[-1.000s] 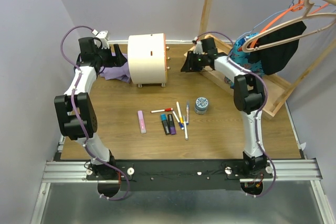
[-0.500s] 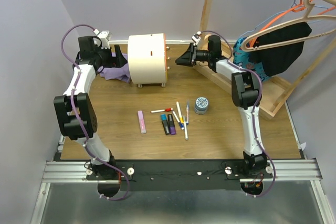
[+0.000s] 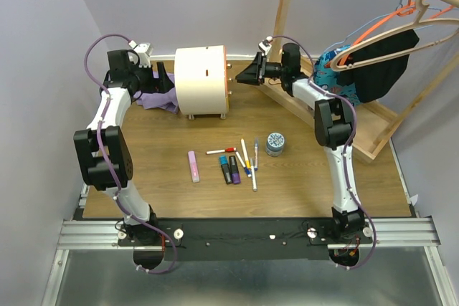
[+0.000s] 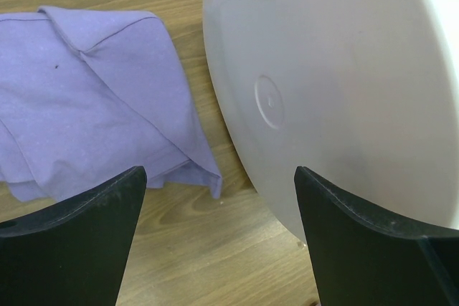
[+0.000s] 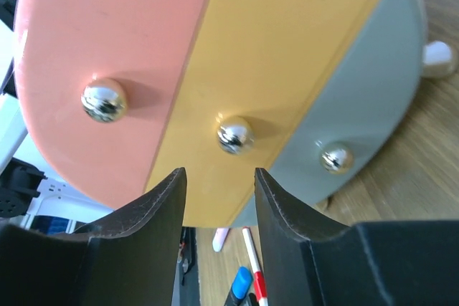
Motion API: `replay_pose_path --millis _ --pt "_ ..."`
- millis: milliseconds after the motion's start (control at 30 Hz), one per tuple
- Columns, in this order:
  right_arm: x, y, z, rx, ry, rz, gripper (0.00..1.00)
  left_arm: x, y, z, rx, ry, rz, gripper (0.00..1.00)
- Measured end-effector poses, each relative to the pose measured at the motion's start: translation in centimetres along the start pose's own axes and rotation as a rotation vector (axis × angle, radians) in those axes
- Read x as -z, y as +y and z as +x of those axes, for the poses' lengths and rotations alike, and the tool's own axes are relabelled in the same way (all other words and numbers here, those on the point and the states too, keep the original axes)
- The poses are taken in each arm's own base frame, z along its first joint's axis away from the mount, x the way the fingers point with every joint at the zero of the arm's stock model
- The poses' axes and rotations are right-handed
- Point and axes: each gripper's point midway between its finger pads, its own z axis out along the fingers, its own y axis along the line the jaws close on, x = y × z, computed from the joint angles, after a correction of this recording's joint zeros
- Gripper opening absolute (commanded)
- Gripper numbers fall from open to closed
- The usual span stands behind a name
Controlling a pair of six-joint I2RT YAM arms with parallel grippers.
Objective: Sort the stationery into containers
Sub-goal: Open the drawer in the storage box.
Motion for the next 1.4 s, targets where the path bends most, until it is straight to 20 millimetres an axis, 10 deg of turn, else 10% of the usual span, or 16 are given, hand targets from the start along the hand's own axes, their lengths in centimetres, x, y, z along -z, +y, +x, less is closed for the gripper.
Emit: replay_pose_path --millis 733,1400 --pt "-3.1 -0.5 0.1 0.008 0.014 0.010 0.51 0.0 0.0 0.0 0.000 0.001 0.000 0.93" --pt "-3.7 -0.9 0.2 0.006 0.011 0.016 0.23 0.0 0.0 0.0 -0.001 0.001 0.000 0.93"
